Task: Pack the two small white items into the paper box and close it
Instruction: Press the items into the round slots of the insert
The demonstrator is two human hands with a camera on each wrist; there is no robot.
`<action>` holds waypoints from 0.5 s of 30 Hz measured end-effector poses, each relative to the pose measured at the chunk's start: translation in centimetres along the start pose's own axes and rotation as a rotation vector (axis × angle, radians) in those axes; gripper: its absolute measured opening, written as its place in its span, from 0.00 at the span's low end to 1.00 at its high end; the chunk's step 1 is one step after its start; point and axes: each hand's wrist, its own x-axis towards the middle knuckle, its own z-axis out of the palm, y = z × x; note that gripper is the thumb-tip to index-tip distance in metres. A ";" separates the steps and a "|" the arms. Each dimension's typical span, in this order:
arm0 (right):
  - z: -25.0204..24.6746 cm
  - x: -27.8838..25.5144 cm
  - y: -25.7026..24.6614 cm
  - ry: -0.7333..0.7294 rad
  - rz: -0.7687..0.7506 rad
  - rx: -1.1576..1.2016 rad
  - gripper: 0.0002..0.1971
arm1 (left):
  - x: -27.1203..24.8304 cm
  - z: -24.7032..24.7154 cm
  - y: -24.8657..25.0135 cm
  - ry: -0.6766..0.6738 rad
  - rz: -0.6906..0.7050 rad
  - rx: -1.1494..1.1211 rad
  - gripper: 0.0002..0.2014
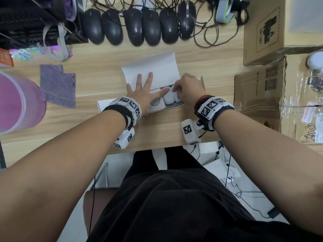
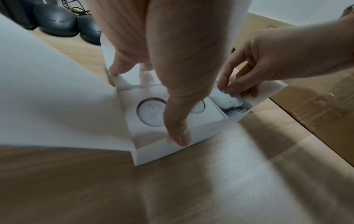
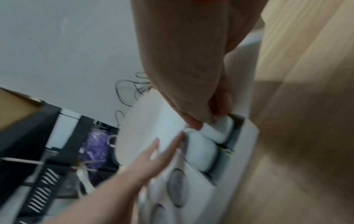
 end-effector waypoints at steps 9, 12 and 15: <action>-4.8 -1.8 1.4 0.252 0.235 0.314 0.25 | -0.1 -0.4 0.1 -0.013 -0.017 0.025 0.70; -2.9 -1.9 2.2 -0.092 0.354 0.548 0.37 | -0.3 -0.4 -0.1 0.014 -0.038 -0.015 0.64; -1.3 -1.6 1.4 -0.214 0.262 0.593 0.44 | -0.5 -0.2 -0.6 0.064 -0.053 -0.072 0.63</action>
